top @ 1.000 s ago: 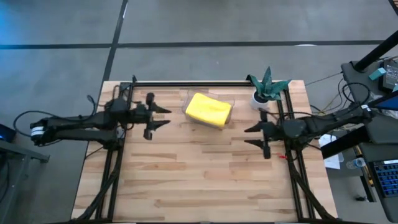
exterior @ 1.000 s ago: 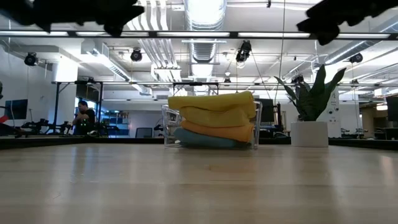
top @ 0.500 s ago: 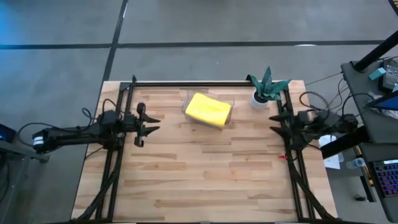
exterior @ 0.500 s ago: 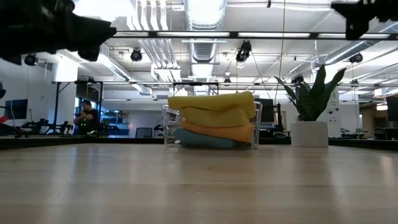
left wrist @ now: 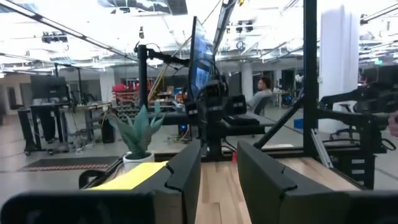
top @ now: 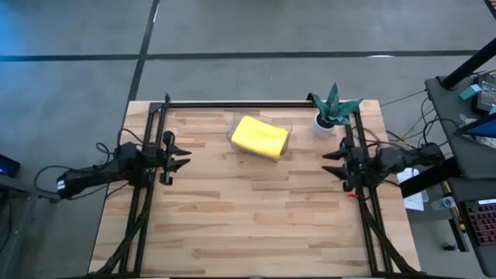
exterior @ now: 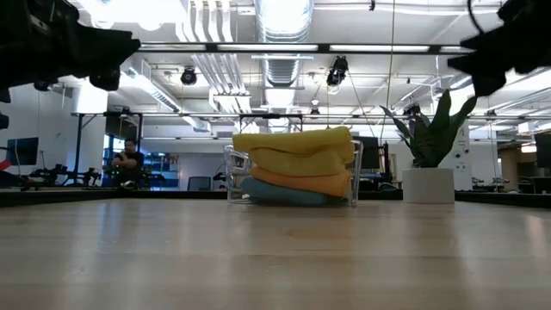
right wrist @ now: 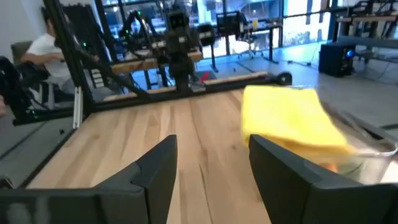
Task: Fold microfiber towels
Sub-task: Return to Home Position
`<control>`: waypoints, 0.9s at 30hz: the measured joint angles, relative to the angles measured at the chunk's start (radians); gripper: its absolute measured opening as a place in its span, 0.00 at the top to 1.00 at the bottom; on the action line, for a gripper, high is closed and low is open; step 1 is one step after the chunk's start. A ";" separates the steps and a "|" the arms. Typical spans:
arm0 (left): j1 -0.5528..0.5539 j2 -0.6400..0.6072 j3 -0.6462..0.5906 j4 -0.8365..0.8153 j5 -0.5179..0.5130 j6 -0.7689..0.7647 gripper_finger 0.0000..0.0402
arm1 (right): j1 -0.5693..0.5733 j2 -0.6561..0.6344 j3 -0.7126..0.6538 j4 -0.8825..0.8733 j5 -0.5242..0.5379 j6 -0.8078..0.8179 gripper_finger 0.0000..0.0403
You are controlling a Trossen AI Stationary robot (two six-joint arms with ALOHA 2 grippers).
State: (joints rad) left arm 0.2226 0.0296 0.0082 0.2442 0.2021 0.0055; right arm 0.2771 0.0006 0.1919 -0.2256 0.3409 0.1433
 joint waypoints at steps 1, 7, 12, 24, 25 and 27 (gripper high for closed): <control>0.000 0.005 0.000 -0.002 0.001 0.000 0.78 | 0.000 0.000 -0.020 0.010 0.000 0.006 0.53; 0.000 0.035 -0.001 -0.037 0.002 0.000 0.78 | 0.000 -0.001 -0.135 0.148 -0.001 0.030 0.53; 0.000 0.018 -0.002 -0.074 0.004 0.003 0.78 | 0.001 0.014 -0.169 0.255 -0.007 -0.009 0.53; 0.000 0.003 -0.002 -0.150 0.033 0.020 0.78 | 0.002 0.036 -0.175 0.266 -0.005 -0.034 0.61; 0.000 0.000 -0.002 -0.150 0.033 0.028 0.78 | 0.002 0.039 -0.175 0.266 -0.005 -0.039 0.65; 0.000 -0.007 -0.003 -0.150 0.033 0.041 0.78 | 0.002 0.043 -0.175 0.265 -0.005 -0.049 0.74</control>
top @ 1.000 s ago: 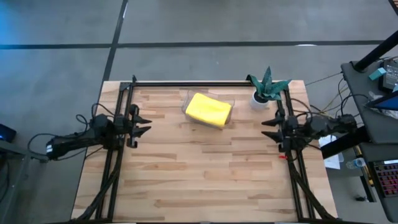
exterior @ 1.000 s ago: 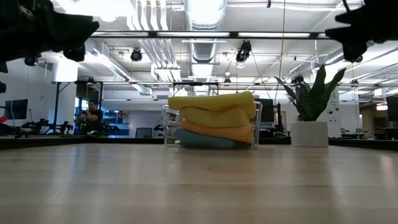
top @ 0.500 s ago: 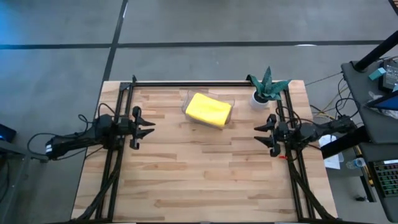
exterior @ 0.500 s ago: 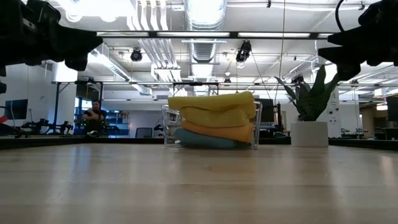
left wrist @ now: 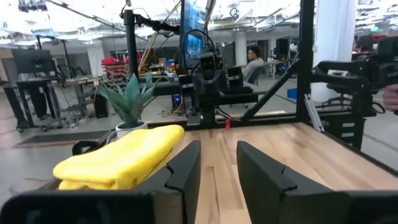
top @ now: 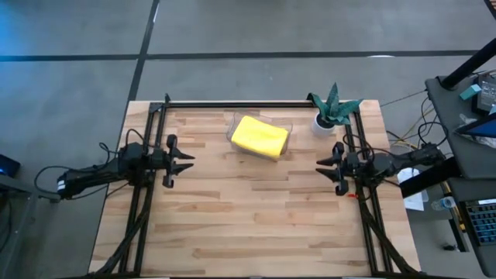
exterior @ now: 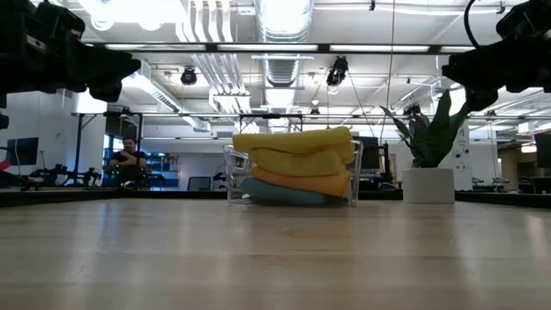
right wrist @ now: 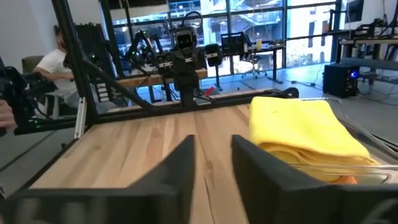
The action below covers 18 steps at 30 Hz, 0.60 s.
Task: Fold microfiber towels
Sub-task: Return to Home Position
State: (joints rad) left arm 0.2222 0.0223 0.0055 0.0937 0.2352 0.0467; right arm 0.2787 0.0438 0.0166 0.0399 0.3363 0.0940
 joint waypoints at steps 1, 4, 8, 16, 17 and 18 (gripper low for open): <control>0.000 0.000 0.000 0.002 0.000 0.012 0.78 | 0.000 0.002 0.000 0.000 0.000 -0.004 0.79; 0.000 0.004 0.000 0.006 0.000 0.016 0.78 | 0.000 0.007 0.000 -0.001 -0.003 -0.028 0.94; 0.000 0.006 -0.001 -0.003 0.014 0.015 0.78 | 0.000 0.013 0.000 -0.001 -0.003 -0.037 0.97; 0.000 0.001 -0.001 0.000 0.023 0.044 0.96 | 0.000 0.017 -0.001 -0.003 -0.003 0.012 0.98; 0.000 0.001 -0.001 0.003 0.022 0.047 0.98 | 0.000 0.017 -0.001 -0.004 -0.003 0.017 0.98; 0.000 0.001 -0.001 0.003 0.023 0.048 0.98 | 0.000 0.017 -0.001 -0.004 -0.003 0.018 0.98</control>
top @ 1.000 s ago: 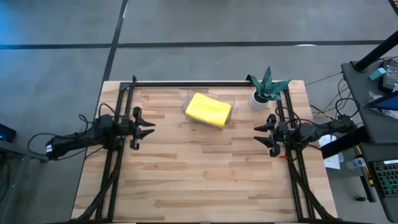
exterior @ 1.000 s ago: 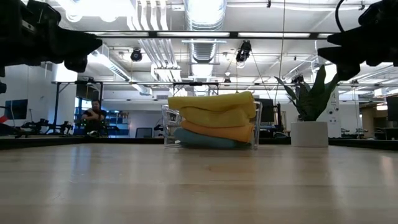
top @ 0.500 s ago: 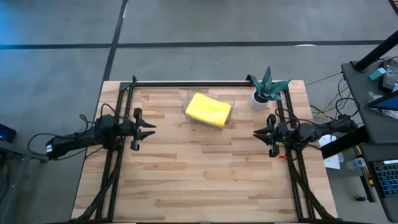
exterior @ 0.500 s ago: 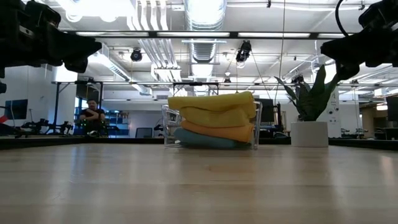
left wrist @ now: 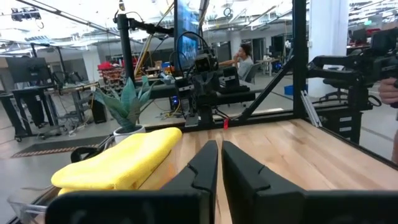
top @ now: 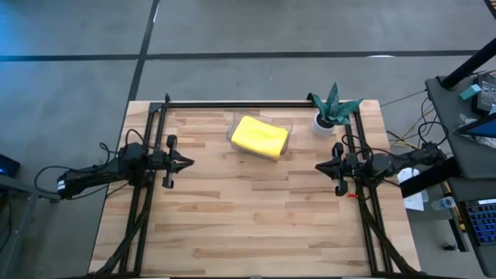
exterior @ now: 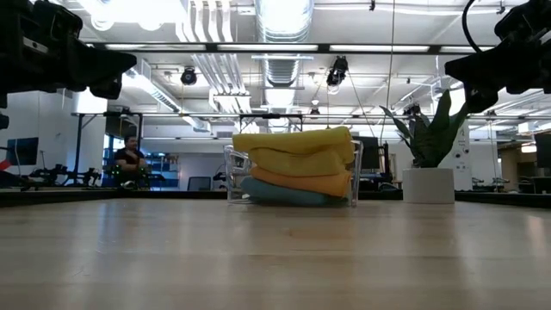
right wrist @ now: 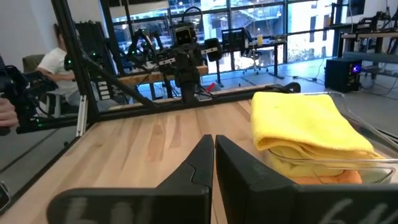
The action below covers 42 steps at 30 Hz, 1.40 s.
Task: Fold microfiber towels
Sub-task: Return to Home Position
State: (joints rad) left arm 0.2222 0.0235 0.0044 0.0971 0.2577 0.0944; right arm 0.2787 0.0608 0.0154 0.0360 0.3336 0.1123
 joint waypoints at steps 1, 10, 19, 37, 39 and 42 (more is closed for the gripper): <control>0.000 0.000 0.000 -0.001 0.000 0.001 0.98 | 0.000 0.000 0.000 0.000 0.000 0.000 0.98; 0.000 0.000 0.000 -0.001 0.000 0.001 0.98 | 0.000 0.008 -0.001 0.000 0.000 0.000 0.98; 0.000 0.000 0.000 -0.001 0.000 0.000 0.98 | 0.000 0.072 -0.001 0.003 0.011 0.008 0.98; 0.000 0.000 0.000 -0.001 0.000 -0.001 0.98 | -0.002 0.106 -0.002 0.006 0.033 0.000 0.98; 0.000 0.000 0.000 -0.001 0.000 -0.001 0.98 | -0.002 0.106 -0.002 0.006 0.033 -0.025 0.98; 0.000 0.000 0.000 -0.001 0.000 -0.001 0.98 | -0.002 0.106 -0.001 0.006 0.033 -0.025 0.98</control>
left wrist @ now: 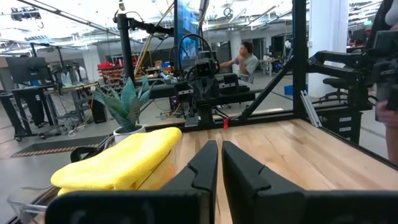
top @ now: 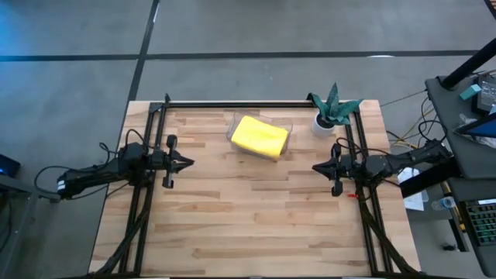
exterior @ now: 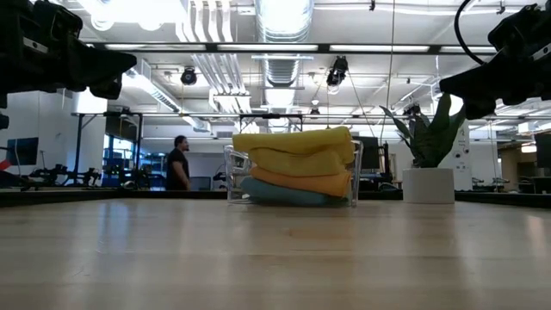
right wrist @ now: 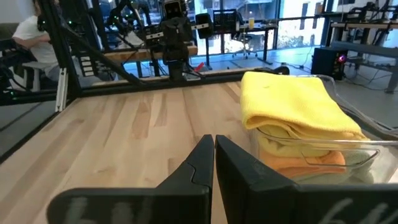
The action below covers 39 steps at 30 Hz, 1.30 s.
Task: Fold microfiber towels
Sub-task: Return to Home Position
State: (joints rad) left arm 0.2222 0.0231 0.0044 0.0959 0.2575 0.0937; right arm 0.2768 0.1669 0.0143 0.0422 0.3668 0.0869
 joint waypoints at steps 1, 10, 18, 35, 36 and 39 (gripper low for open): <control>0.000 0.000 0.000 0.000 0.000 0.000 0.98 | 0.000 0.000 0.000 0.000 0.000 0.007 0.98; 0.000 0.000 0.000 0.000 0.000 -0.002 0.98 | 0.000 0.000 0.011 -0.011 0.002 0.017 0.98; 0.000 0.000 0.000 0.032 0.000 -0.008 0.98 | 0.000 0.000 0.011 -0.007 0.002 0.017 0.98; 0.000 0.000 0.000 0.036 0.000 -0.008 0.98 | 0.000 0.000 0.013 -0.002 0.001 0.017 0.98; 0.000 0.000 0.000 0.036 0.000 -0.008 0.98 | 0.000 0.000 0.013 -0.002 0.001 0.017 0.98; 0.000 0.000 0.000 0.036 0.000 -0.008 0.98 | 0.000 0.000 0.013 -0.002 0.001 0.017 0.98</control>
State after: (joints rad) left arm 0.2220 0.0235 0.0042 0.1322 0.2577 0.0854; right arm 0.2768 0.1665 0.0277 0.0405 0.3677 0.1043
